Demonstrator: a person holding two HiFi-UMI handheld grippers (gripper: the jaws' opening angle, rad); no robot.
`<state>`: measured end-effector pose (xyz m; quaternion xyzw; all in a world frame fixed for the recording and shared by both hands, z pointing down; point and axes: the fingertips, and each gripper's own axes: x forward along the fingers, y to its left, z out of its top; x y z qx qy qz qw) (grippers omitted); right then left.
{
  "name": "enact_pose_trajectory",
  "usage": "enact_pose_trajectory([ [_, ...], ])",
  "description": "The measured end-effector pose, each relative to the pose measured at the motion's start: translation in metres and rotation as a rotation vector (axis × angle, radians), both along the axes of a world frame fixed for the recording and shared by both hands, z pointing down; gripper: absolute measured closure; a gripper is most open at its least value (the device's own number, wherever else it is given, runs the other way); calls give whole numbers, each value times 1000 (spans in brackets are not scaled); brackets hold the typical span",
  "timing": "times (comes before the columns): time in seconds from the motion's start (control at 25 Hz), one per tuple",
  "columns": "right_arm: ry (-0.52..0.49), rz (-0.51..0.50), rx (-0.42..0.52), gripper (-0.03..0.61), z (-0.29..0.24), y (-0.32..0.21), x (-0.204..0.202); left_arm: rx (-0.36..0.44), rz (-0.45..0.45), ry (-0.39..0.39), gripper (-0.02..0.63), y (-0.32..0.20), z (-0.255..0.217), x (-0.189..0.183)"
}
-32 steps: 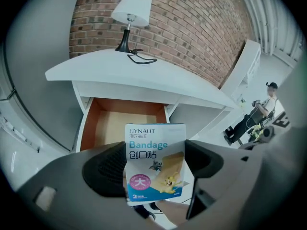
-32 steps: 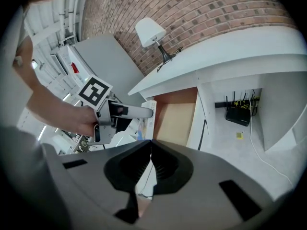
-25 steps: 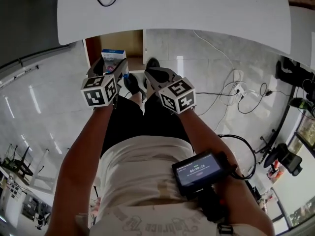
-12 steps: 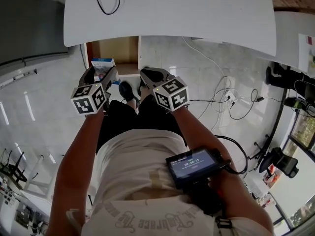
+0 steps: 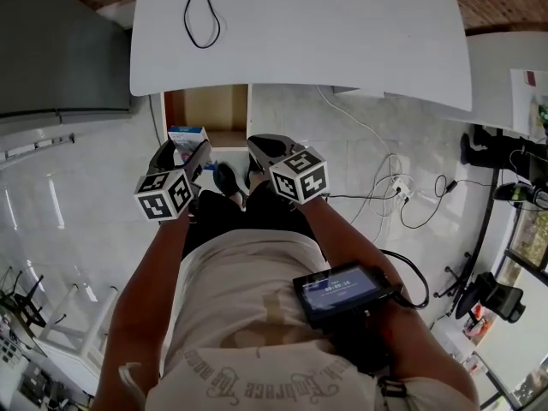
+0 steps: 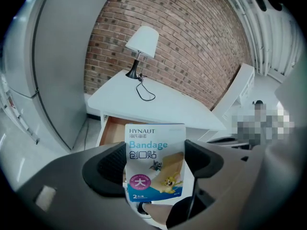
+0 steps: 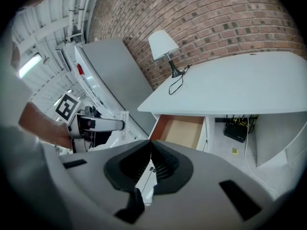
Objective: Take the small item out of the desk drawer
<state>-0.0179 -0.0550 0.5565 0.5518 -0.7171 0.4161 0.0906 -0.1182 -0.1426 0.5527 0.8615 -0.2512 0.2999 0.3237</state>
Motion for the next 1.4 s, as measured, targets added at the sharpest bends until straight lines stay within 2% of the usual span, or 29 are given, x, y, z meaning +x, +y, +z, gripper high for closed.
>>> enact_pose_trajectory([
  [0.36, 31, -13, 12, 572, -15, -9, -17, -30, -59, 100, 233, -5, -27, -25],
  [0.88, 79, -74, 96, 572, -51, -25, -39, 19, -53, 167, 233, -9, -56, -45],
  [1.4, 100, -56, 169, 572, -87, -23, -41, 54, -67, 204, 233, -11, -72, -71],
])
